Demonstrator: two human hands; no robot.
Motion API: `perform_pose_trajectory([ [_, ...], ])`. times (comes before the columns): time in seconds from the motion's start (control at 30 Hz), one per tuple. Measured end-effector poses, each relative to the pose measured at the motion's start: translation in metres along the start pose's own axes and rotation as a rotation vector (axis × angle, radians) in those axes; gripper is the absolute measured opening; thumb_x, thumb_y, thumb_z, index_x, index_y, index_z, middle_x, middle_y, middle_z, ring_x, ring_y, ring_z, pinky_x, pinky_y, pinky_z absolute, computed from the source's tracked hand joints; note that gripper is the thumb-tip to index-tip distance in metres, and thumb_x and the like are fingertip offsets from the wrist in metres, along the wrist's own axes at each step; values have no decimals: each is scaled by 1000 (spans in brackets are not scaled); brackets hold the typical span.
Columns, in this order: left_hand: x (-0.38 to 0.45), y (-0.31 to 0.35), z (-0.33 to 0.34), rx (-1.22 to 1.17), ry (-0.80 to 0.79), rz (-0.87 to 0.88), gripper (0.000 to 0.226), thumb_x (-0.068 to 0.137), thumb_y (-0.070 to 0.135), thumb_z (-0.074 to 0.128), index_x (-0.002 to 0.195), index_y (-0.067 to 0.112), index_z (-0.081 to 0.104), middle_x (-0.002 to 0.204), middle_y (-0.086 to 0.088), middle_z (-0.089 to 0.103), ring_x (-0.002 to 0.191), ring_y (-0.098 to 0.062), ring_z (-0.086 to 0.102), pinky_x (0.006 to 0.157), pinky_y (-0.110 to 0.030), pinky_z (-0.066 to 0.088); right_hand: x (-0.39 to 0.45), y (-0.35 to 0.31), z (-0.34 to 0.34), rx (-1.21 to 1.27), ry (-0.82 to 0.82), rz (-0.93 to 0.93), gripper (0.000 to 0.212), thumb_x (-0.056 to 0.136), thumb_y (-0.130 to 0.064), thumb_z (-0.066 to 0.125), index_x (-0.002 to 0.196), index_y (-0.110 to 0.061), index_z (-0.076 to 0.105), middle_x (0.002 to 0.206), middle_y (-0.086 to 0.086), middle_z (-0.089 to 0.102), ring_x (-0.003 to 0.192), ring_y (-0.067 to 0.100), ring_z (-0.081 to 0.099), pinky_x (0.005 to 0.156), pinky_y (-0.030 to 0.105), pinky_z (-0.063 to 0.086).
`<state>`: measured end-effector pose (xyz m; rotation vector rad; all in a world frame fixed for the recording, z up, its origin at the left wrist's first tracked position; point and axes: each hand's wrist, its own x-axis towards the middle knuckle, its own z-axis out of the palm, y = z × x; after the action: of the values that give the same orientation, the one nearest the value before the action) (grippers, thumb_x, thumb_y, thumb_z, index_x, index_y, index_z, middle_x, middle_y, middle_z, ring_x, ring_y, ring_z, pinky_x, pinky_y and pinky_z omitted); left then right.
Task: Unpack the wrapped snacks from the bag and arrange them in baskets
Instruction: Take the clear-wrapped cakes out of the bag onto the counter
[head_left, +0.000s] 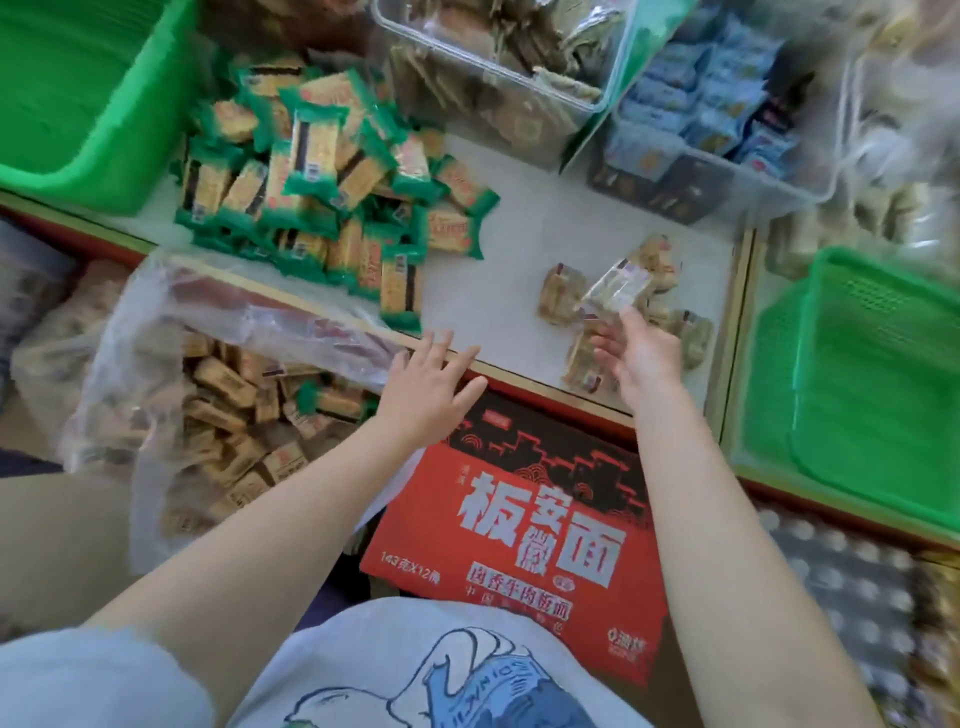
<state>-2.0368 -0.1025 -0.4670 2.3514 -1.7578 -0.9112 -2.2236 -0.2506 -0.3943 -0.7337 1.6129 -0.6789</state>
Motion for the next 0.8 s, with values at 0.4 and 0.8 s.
perform_pose_trajectory([
  [0.4,-76,-78,19,-175,314,-234,66,97,53,21,154,22,36,165,-1,22,154,-19,10,123,-44,7,-74,90,80,-375,-333,-8,5,98,-10,55,100,-9,60,80,9,70,60,13,64,57,23,55],
  [0.8,-183,-243,71,-201,-88,-612,65,103,54,33,160,26,16,163,-9,25,146,-30,26,112,-46,26,-119,232,230,-898,-579,32,22,92,-14,62,112,-8,66,113,6,66,106,23,59,82,25,40],
])
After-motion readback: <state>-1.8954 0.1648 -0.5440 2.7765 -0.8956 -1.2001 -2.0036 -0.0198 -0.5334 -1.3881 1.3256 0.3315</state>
